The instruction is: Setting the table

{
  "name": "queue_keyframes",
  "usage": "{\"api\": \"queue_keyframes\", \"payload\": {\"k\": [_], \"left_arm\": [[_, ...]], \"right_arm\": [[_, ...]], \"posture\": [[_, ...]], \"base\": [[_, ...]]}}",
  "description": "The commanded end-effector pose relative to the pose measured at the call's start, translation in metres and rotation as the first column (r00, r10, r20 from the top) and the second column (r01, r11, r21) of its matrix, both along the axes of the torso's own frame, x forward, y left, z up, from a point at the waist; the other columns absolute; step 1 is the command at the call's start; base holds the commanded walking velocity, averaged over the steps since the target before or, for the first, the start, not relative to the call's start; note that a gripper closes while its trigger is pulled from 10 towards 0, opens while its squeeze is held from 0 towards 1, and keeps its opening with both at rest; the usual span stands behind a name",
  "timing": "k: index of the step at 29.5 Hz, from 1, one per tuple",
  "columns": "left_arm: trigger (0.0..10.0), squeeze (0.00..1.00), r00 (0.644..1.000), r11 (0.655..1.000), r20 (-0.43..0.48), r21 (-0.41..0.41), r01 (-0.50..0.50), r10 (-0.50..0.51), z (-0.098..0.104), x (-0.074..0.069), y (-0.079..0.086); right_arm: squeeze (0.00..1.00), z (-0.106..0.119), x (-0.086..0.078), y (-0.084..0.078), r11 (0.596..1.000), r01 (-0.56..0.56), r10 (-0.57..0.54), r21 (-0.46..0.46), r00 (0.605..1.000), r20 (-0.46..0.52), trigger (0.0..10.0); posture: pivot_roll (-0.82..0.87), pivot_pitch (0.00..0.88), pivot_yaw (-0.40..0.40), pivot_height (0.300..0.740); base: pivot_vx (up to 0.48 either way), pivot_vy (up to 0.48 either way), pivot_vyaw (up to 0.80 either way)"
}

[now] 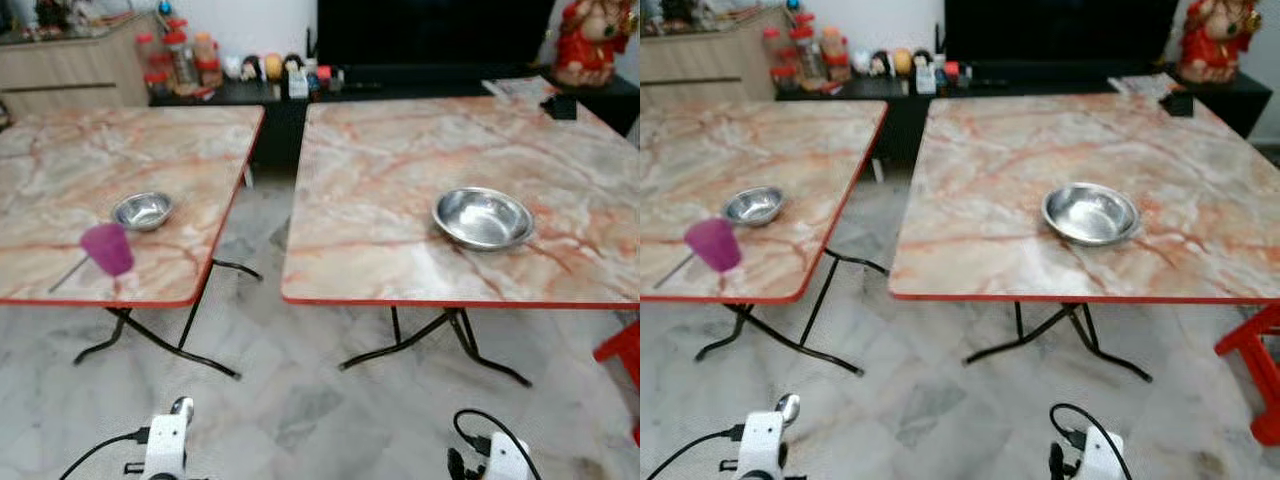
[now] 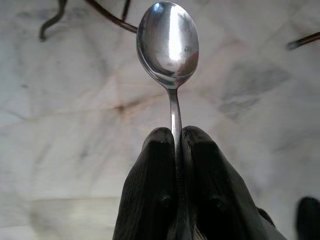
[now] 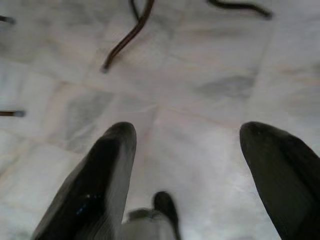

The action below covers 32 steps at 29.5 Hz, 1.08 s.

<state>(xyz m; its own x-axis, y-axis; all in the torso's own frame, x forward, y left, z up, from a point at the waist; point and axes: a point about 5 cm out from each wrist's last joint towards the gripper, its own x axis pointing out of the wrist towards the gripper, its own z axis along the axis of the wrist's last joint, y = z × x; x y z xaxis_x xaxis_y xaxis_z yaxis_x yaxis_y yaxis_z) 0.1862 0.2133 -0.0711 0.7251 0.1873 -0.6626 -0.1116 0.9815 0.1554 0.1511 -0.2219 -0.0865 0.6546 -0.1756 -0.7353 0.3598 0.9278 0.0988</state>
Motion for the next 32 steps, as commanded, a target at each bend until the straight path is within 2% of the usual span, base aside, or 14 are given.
{"api": "queue_keyframes", "payload": {"k": [1, 32], "left_arm": [[10.0, 0.0, 1.0, 1.0, 0.004, 0.021, -0.02, 0.02, 0.001, -0.002, 0.009], [10.0, 0.0, 0.999, 0.999, 0.015, 0.018, -0.03, 0.03, 0.002, -0.002, 0.01]], "right_arm": [[0.0, 0.002, 0.006, 0.005, 1.0, -0.002, 0.001, 0.011, 1.0, 0.021, 10.0], [0.0, 0.008, 0.02, 0.009, 1.0, -0.017, 0.016, 0.012, 0.997, 0.075, 10.0]], "posture": [[-0.06, 0.0, 0.02, 0.74], [-0.07, 0.0, 0.019, 0.74]], "base": [[0.0, -0.405, 0.0], [0.0, -0.399, 0.0]]}}
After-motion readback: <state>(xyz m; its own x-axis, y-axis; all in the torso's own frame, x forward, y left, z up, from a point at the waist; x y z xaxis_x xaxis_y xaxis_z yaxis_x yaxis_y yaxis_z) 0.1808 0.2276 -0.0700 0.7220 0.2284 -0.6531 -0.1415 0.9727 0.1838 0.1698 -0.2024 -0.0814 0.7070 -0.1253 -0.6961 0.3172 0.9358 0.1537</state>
